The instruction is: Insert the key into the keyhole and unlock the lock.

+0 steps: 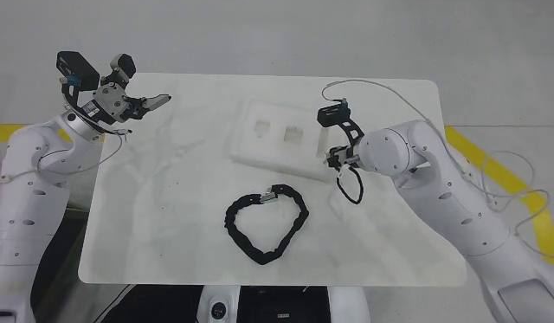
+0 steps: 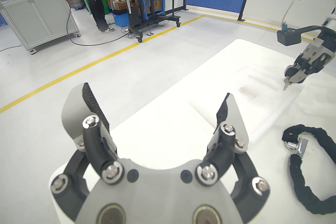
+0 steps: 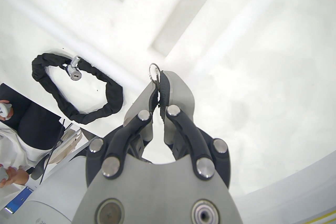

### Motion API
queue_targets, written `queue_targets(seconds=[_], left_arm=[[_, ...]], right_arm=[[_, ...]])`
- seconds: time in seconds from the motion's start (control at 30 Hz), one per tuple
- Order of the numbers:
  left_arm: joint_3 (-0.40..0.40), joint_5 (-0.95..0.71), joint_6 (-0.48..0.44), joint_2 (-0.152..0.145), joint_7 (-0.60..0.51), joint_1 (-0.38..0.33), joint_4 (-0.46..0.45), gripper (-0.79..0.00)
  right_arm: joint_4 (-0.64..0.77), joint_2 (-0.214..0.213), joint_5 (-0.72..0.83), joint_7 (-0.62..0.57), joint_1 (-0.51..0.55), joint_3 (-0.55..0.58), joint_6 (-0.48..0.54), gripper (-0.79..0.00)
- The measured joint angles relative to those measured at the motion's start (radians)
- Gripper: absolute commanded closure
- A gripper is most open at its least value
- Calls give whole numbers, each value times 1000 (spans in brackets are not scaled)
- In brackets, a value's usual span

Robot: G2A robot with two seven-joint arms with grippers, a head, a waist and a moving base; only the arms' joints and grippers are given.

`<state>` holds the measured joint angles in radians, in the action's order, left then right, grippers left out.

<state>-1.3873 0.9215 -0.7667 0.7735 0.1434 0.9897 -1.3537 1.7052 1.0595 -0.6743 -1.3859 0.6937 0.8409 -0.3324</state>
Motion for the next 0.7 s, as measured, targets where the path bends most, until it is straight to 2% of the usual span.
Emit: queue_targets(seconds=[0.1,0.33,0.57,0.7], left_arm=[[0,0,0,0,0,0,0,-785],[0,0,0,0,0,0,0,-785],[0,0,0,0,0,0,0,-785],[0,0,0,0,0,0,0,-785]], right_arm=[[-15,6,1,2,-3,-14,6,-126],[-60,22,15,2,-26,-42,17,-299],[-67,29,26,6,-34,-38,27,-308],[-78,35,30,11,-41,-42,33,-283]])
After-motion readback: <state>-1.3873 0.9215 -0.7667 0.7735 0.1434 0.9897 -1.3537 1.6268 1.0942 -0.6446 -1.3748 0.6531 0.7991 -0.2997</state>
